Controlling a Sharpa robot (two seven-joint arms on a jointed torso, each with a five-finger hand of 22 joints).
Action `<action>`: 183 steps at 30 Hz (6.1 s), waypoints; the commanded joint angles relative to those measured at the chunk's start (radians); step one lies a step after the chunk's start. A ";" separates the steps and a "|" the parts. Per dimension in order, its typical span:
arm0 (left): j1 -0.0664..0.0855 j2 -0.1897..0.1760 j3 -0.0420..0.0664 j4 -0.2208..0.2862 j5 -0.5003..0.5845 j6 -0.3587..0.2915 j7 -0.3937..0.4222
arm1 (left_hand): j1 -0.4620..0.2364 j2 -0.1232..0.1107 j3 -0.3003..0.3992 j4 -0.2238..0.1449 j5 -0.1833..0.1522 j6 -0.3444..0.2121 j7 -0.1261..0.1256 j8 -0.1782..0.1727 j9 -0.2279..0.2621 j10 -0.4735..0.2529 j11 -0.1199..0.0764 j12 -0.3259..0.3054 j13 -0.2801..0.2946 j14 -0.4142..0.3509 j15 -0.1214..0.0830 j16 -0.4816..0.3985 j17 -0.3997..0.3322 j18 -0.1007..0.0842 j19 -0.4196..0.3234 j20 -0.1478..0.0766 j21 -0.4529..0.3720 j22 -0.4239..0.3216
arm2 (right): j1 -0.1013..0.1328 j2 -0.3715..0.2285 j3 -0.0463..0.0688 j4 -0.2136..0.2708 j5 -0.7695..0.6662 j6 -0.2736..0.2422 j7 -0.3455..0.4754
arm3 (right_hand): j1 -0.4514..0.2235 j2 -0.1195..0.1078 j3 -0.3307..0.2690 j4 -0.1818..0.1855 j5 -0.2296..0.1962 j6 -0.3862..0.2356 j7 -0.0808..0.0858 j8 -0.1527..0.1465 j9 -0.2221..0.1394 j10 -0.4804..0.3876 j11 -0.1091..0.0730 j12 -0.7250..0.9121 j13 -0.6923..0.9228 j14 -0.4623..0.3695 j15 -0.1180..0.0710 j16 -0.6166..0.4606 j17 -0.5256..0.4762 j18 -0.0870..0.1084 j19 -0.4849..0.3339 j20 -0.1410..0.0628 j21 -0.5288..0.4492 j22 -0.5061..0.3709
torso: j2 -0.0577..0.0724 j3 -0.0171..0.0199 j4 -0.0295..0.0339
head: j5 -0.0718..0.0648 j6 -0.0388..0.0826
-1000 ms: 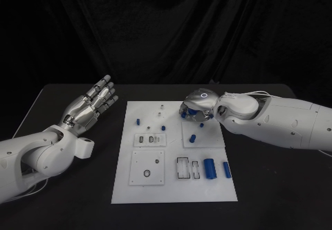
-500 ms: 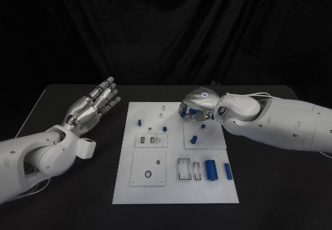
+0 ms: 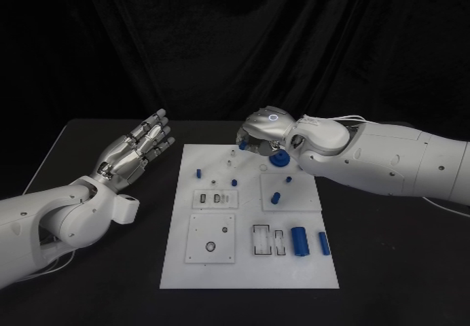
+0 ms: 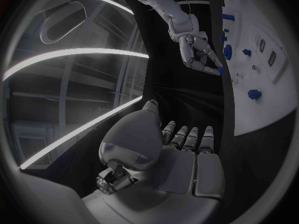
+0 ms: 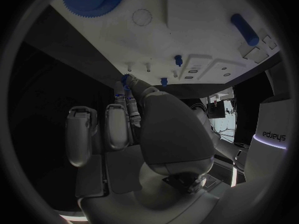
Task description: Assemble the parts on the task board
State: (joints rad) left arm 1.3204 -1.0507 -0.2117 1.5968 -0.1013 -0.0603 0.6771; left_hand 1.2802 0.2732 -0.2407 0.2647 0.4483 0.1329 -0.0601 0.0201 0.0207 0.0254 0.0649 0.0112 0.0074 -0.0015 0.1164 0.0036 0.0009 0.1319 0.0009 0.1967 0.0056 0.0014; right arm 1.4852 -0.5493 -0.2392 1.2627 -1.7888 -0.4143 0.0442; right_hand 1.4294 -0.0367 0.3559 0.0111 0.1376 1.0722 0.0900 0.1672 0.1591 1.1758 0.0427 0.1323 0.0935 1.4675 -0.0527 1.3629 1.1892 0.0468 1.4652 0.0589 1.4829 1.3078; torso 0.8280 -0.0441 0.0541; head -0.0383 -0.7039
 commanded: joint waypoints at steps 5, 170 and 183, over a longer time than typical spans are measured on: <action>0.001 0.005 0.001 -0.002 -0.009 0.019 0.156 | 0.009 0.004 0.005 -0.009 0.011 0.002 0.013 0.002 0.001 0.003 0.011 -0.003 0.001 0.002 0.011 -0.004 -0.001 0.019 0.002 0.011 -0.003 0.001 | 0.002 0.039 0.001 -0.042 0.026 0.004 -0.009 | -0.014 0.001 -0.004 0.005 -0.005 -0.006 0.004 -0.007 0.046 0.001 0.006 -0.012 -0.002 0.033 0.001 -0.002 -0.002 -0.009 0.022 -0.002 0.001 0.130 | 0.002 -0.0006 0.0019 | -0.002 0.004; 0.001 -0.012 0.000 -0.007 -0.009 0.060 0.124 | 0.031 0.015 0.058 -0.072 0.080 0.046 0.091 0.009 0.007 0.004 0.016 -0.002 0.001 0.002 0.047 -0.003 -0.001 0.021 0.007 0.047 0.001 0.004 | -0.015 -0.228 -0.008 0.106 0.161 0.144 -0.164 | -0.145 -0.007 -0.161 0.082 0.091 -0.259 -0.001 -0.101 -0.048 0.395 -0.040 1.439 1.477 0.103 -0.001 0.208 0.382 -0.044 0.099 0.000 0.081 0.258 | -0.005 0.0003 -0.0130 | 0.010 -0.015; 0.000 -0.010 0.000 -0.003 -0.009 0.068 0.122 | 0.031 0.015 0.059 -0.073 0.082 0.045 0.091 0.009 0.007 0.004 0.016 -0.002 0.001 0.002 0.048 -0.004 -0.001 0.020 0.007 0.047 0.001 0.004 | -0.025 -0.202 -0.008 0.081 0.152 0.128 -0.159 | -0.172 -0.006 -0.178 0.095 0.033 -0.244 0.007 -0.095 -0.042 0.395 -0.034 1.439 1.477 0.103 0.004 0.208 0.382 -0.043 0.095 0.004 0.076 0.256 | -0.005 0.0010 -0.0127 | 0.006 -0.009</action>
State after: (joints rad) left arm 1.3204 -1.0618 -0.2119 1.5918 -0.1021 -0.0111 0.6776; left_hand 1.3013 0.2860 -0.1842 0.1971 0.5269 0.1787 0.0288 0.0243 0.0264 0.0249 0.0787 0.0112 0.0077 -0.0015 0.1593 0.0036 0.0012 0.1469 0.0081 0.2396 0.0057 0.0048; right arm 1.4627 -0.7517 -0.2482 1.3470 -1.6280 -0.2777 -0.0943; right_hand 1.2665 -0.0406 0.1847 0.1049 0.1756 0.8238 0.0955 0.0678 0.1164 1.4686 0.0035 1.5682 1.3078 1.4651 -0.0481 1.5683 1.3076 0.0157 1.4652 0.0626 1.5632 1.3075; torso 0.8233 -0.0436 0.0418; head -0.0320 -0.7122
